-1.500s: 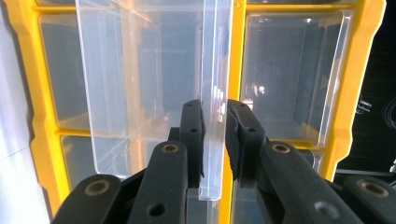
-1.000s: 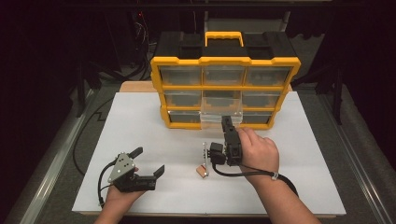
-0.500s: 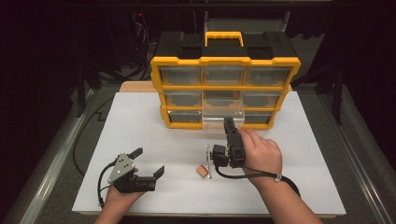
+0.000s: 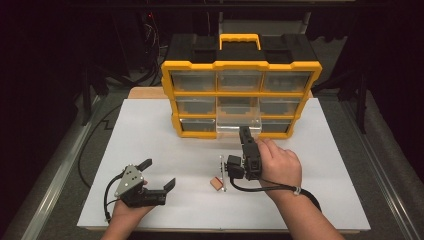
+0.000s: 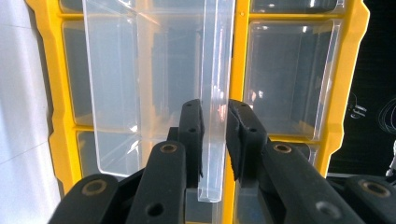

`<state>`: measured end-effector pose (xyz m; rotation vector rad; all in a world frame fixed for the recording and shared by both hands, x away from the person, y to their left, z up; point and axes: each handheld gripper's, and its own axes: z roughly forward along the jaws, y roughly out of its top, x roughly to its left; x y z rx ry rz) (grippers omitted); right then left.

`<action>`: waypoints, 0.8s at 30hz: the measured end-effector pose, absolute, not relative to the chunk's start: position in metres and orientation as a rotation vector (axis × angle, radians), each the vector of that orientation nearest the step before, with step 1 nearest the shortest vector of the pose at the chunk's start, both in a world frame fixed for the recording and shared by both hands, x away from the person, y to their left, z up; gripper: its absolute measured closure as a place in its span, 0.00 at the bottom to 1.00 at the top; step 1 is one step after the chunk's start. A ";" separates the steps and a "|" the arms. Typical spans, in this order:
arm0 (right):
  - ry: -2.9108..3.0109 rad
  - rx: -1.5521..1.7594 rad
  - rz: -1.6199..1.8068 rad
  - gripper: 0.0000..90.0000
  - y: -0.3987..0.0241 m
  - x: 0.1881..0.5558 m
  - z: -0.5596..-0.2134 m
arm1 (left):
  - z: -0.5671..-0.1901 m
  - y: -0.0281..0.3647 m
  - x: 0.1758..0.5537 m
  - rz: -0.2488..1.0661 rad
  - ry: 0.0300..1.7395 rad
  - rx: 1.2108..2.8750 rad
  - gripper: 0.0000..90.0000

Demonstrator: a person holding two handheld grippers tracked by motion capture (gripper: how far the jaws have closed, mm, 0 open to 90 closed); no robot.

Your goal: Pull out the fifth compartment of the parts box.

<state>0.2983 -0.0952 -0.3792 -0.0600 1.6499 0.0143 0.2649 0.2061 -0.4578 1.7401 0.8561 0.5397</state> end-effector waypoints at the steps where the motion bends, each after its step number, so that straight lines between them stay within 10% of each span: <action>1: 1.650 -0.063 0.011 0.86 -0.095 0.298 -0.379 | -0.458 0.206 0.265 0.543 0.855 1.740 0.00; 24: 1.737 -0.052 0.070 0.61 -0.114 0.275 -0.392 | -0.459 0.210 0.267 0.549 0.873 1.784 0.00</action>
